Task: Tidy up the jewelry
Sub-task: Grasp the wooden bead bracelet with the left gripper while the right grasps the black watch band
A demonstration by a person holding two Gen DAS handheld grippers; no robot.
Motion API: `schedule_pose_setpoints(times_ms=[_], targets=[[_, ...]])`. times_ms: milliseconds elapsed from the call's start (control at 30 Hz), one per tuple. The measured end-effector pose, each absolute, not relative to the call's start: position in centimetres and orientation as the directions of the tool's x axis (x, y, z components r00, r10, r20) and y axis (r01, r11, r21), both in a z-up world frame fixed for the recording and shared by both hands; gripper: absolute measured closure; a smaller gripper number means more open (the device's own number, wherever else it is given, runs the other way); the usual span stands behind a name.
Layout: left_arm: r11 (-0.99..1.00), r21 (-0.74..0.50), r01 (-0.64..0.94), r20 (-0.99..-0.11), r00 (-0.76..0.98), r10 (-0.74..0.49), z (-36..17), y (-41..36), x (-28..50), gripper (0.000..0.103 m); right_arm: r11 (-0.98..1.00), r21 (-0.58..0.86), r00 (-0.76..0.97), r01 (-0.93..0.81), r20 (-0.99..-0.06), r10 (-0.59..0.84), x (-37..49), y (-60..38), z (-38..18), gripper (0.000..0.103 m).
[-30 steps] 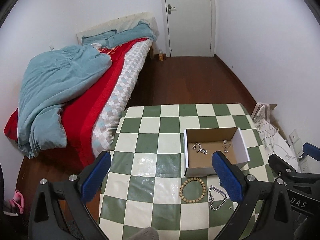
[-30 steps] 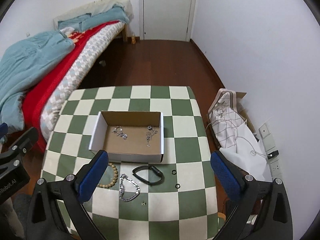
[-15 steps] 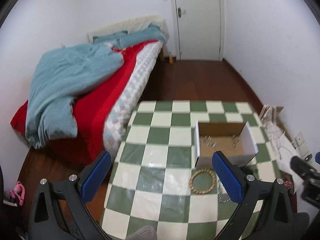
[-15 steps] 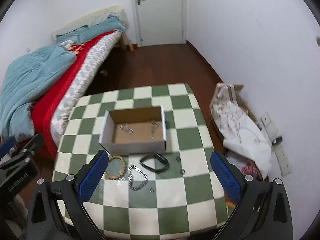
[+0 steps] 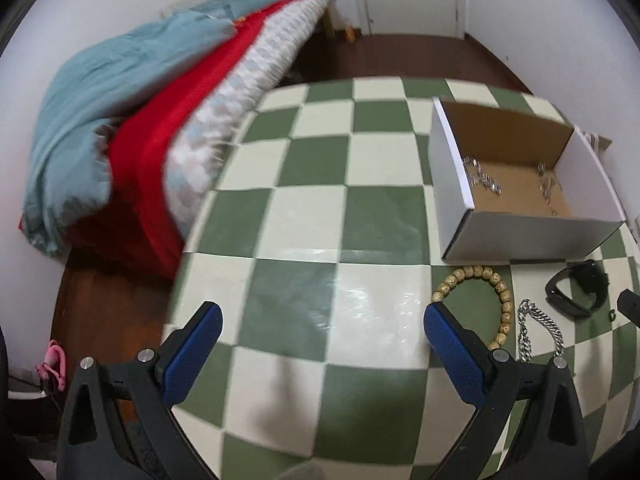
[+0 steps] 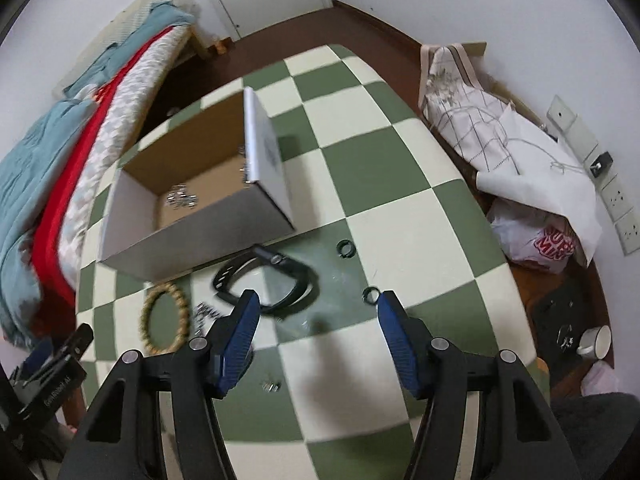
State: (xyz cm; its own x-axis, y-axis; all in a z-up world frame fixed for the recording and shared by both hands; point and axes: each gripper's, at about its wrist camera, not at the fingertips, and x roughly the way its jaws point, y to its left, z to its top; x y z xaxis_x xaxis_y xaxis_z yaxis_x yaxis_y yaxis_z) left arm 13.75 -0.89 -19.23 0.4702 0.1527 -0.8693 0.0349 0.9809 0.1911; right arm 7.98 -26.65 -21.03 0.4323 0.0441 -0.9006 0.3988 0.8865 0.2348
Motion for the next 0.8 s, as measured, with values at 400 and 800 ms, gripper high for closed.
schedule_pose_setpoints(times_ms=[400, 800], targets=[[0.964, 0.144, 0.222, -0.916, 0.400, 0.045, -22.6, -5.6, 14.8, 0.064, 0.923, 0.164, 0.375, 0.348, -0.927, 0.024, 11.8, -25.9, -24.2, 0.048], [0.978, 0.031, 0.208, -0.913, 0.405, -0.057, -20.4, -4.4, 12.7, 0.097, 0.955, 0.151, 0.415, 0.256, -0.909, 0.032, 10.9, -24.5, -22.8, 0.092]])
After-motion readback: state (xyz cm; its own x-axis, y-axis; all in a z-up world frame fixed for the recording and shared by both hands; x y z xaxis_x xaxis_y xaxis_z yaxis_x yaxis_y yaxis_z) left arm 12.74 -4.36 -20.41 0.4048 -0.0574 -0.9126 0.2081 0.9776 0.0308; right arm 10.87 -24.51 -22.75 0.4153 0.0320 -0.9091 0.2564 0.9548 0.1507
